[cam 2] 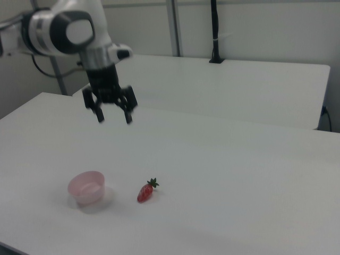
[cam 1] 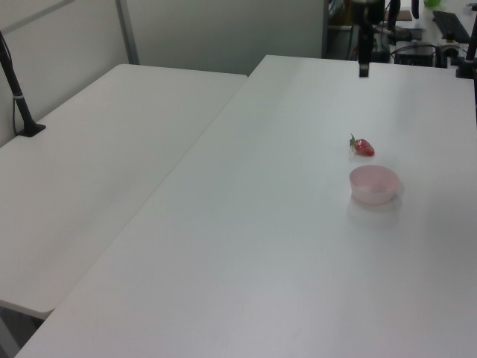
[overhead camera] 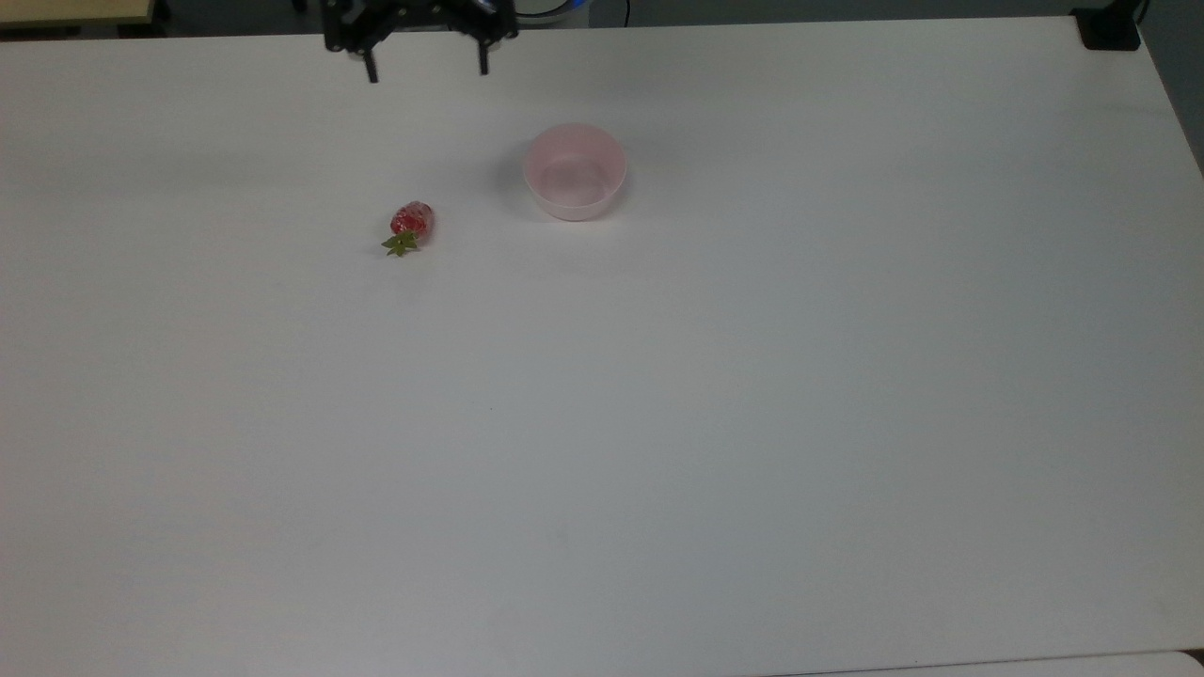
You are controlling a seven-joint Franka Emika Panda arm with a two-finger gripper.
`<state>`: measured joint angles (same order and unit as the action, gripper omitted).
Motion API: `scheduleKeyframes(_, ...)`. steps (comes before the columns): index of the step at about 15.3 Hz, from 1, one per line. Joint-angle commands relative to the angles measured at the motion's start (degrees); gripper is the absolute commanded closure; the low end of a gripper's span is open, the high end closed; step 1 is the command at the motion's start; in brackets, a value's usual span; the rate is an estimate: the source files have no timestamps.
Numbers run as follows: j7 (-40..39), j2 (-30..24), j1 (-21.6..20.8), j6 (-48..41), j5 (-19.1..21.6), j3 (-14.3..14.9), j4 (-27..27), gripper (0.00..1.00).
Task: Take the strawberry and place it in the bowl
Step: 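Move the open gripper down toward the red strawberry, then lower the gripper around the strawberry and close on it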
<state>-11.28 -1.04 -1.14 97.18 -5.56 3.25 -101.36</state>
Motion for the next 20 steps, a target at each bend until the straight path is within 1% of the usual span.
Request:
scheduleKeyframes(1,9.9,-0.8,2.8,9.0,-3.5,0.2,-11.1,0.0)
scheduleKeyframes(3,10.4,0.4,3.7,17.6,-4.6,0.2,-18.4,0.0)
scheduleKeyframes(4,10.6,1.5,4.1,20.6,-4.6,0.2,-19.9,0.0)
scheduleKeyframes(7,10.8,8.0,6.6,24.9,-4.5,0.2,-20.1,0.0)
scheduleKeyframes(8,10.9,9.5,6.8,26.2,-4.3,0.2,-20.2,0.0)
scheduleKeyframes(13,10.9,13.6,7.6,29.6,-3.8,0.1,-19.8,0.0)
scheduleKeyframes(14,11.0,14.1,7.6,29.7,-3.4,0.1,-19.7,0.01)
scheduleKeyframes(15,11.1,14.3,7.4,29.6,-2.8,0.0,-19.0,0.06)
scheduleKeyframes(17,12.6,14.1,7.2,29.4,0.2,-0.1,-18.4,0.24)
scheduleKeyframes(18,12.7,13.9,7.1,29.2,2.3,-0.2,-17.7,0.43)
scheduleKeyframes(19,12.7,13.8,7.0,29.2,3.2,-0.2,-17.3,0.57)
scheduleKeyframes(20,12.7,13.6,6.9,29.2,3.6,-0.3,-16.9,0.76)
